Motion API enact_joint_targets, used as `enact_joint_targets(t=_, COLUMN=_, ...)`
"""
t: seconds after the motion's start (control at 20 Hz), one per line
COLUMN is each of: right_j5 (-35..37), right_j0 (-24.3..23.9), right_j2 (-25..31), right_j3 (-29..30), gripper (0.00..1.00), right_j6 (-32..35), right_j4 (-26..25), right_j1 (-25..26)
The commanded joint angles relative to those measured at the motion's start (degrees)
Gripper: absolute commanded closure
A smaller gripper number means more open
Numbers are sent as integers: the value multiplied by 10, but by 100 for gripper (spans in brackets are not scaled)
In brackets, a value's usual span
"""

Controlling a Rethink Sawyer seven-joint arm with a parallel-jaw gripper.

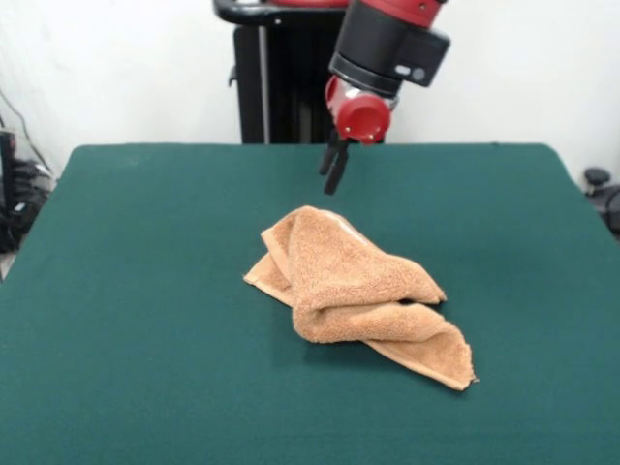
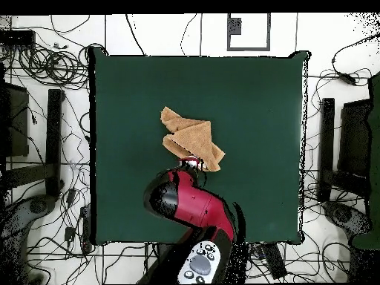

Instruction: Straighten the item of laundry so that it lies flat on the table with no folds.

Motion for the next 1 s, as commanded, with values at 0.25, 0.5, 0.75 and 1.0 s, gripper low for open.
enact_joint_targets(t=0.25, right_j5=-71, right_j0=-42, right_j2=49, right_j3=-2, gripper=0, right_j6=53, right_j4=1, right_j1=38)
enact_joint_targets(t=0.5, right_j5=-155, right_j0=-91, right_j2=88, right_j3=9, gripper=0, right_j6=54, right_j4=-24, right_j1=71)
enact_joint_targets(t=0.75, right_j5=-198, right_j0=-94, right_j2=102, right_j3=14, gripper=0, right_j6=74, right_j4=-8, right_j1=97)
enact_joint_targets(t=1.0, right_j5=-230, right_j0=-99, right_j2=117, right_j3=19, gripper=0, right_j6=88, right_j4=7, right_j1=111)
